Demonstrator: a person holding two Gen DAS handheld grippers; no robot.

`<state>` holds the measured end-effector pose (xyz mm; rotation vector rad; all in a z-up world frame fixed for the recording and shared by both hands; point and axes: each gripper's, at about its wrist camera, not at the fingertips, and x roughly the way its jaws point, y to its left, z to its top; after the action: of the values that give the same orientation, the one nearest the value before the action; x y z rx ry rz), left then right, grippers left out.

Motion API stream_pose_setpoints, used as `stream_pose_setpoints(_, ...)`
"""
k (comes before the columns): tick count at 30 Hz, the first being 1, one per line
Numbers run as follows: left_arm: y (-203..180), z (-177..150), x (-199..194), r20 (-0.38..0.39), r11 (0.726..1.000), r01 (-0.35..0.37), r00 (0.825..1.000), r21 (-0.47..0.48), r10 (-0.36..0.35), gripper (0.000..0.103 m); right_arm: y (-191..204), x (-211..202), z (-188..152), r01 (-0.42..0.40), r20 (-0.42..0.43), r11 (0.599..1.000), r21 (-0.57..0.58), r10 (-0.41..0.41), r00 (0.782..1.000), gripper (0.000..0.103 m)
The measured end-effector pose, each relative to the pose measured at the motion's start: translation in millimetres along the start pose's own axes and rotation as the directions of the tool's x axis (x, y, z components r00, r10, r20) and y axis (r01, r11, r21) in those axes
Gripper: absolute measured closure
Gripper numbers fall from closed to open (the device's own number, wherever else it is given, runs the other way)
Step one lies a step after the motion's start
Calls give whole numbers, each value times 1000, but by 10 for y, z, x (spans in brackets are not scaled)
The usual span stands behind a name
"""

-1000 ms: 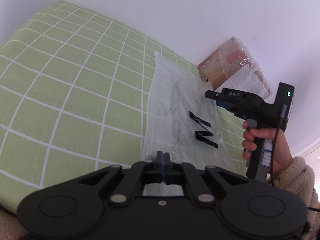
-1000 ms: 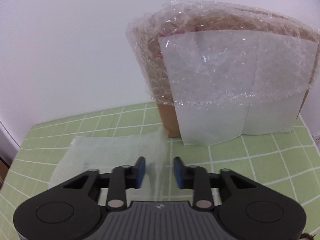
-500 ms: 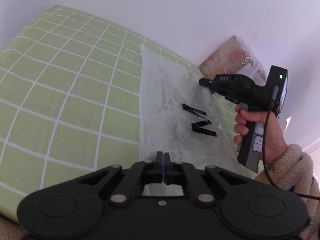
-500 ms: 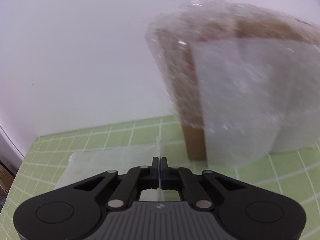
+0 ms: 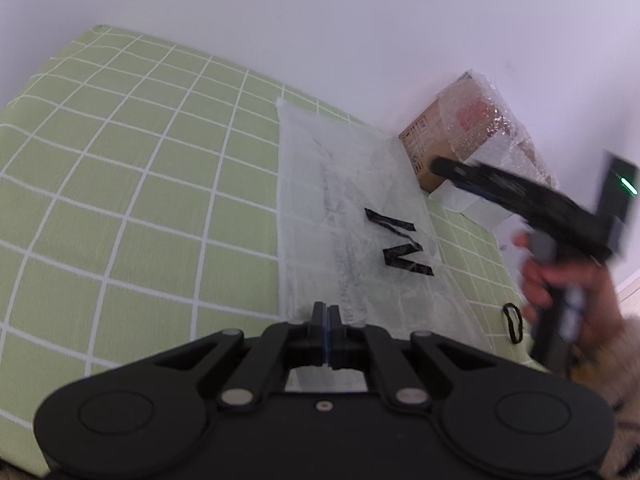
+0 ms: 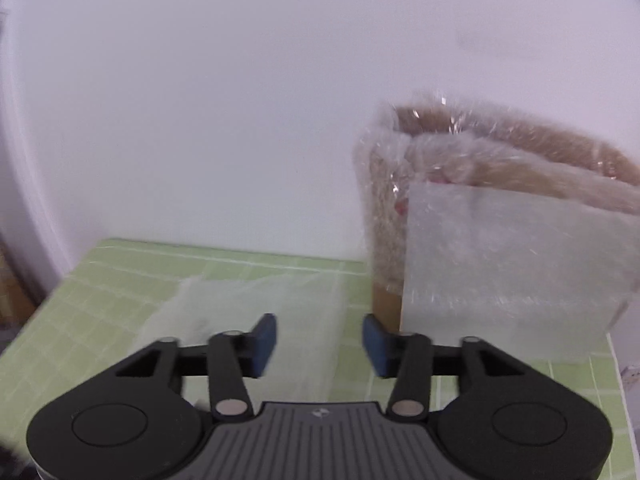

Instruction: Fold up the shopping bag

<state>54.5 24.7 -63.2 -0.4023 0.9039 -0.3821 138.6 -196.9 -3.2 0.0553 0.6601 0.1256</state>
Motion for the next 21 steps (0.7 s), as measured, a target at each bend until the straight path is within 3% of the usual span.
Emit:
stream_pose_setpoints(4,3,26,24,-8,1000,2,1000,4,-2,101,274,-557,-476,-23,-10,971,-239,21,1000,33)
stream_pose_setpoints(8,1,46,39,-15,1000,2,1000,5,-2,101,441,-889,-841,2,-30,870,-493,-19,999,33)
stream_pose_setpoints(10,-7,49,38,-15,1000,-3,1000,9,3,101,420,-1008,-943,-9,-57,833,-553,-27,998,33)
stream_pose_setpoints(15,-25,51,37,-15,1000,-16,1000,15,16,101,390,-1052,-1058,-51,-159,788,-614,-60,985,33)
stream_pose_setpoints(17,-29,49,33,-16,1000,-18,1000,15,18,101,471,-1118,-1155,-53,-144,736,-675,-61,988,33)
stream_pose_setpoints(21,-33,67,36,-26,1000,-20,999,16,20,101,675,-1159,-1335,-14,-53,559,-829,-54,997,33)
